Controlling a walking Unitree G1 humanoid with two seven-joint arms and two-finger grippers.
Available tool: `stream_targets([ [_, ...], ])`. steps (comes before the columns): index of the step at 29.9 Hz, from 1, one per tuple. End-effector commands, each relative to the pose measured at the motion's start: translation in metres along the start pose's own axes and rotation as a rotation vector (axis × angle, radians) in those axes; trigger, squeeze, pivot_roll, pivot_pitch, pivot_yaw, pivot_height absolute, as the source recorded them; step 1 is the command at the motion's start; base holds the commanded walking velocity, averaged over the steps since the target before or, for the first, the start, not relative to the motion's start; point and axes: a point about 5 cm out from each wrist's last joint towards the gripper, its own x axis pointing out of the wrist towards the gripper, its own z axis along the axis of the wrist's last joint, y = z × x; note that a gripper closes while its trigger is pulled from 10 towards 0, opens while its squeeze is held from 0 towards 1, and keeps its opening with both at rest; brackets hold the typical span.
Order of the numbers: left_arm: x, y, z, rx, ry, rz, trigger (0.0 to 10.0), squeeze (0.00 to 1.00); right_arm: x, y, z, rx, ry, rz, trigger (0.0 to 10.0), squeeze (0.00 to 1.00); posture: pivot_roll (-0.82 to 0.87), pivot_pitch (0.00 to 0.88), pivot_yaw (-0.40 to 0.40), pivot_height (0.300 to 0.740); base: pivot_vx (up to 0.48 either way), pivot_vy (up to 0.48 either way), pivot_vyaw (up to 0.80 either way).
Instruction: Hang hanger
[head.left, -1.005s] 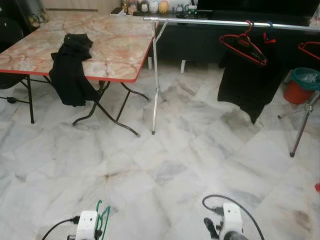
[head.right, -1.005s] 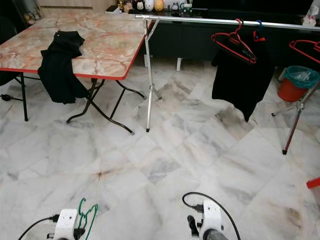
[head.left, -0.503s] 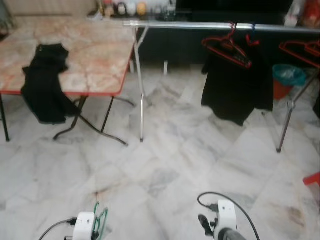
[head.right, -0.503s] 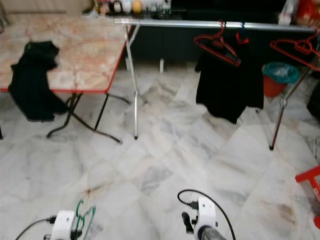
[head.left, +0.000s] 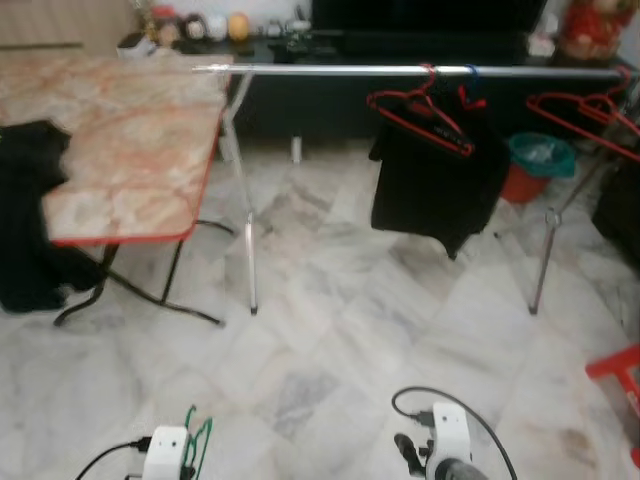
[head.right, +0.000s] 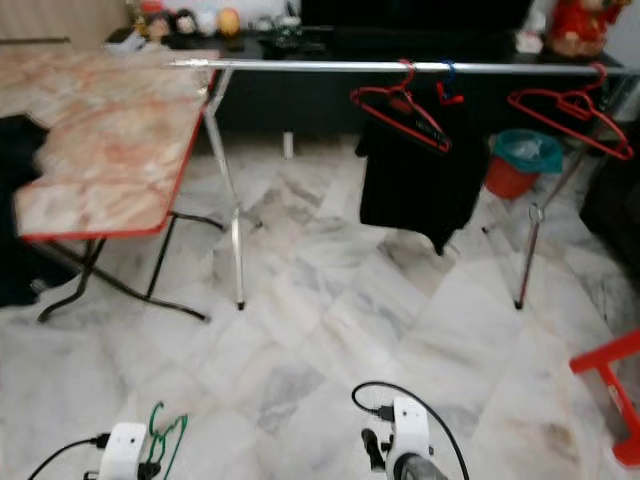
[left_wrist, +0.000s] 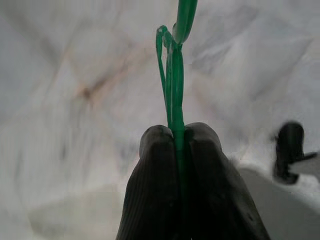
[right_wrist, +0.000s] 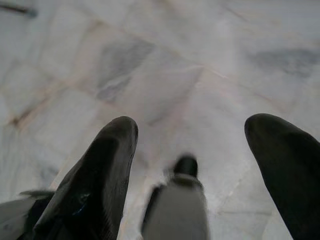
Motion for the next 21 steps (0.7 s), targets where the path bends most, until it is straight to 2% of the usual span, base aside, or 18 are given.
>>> stream_targets([
  [1,0.0011,-0.0087,-0.0002,-0.009,-0.002,-0.02,10.0,0.0,-0.0015,-0.007,-0.0018,0.002,0.002,-0.018,10.0,0.0,0.06,0.073,-0.008,0.74,0.375,0.0,0.0],
  [21,0.0018,-0.0104,0.0016,-0.005,-0.006,-0.024,10.0,0.0,-0.0014,-0.0069,-0.0005,0.0,-0.014,-0.038,10.0,0.0,0.06,0.069,-0.005,0.74,0.376,0.0,0.0],
])
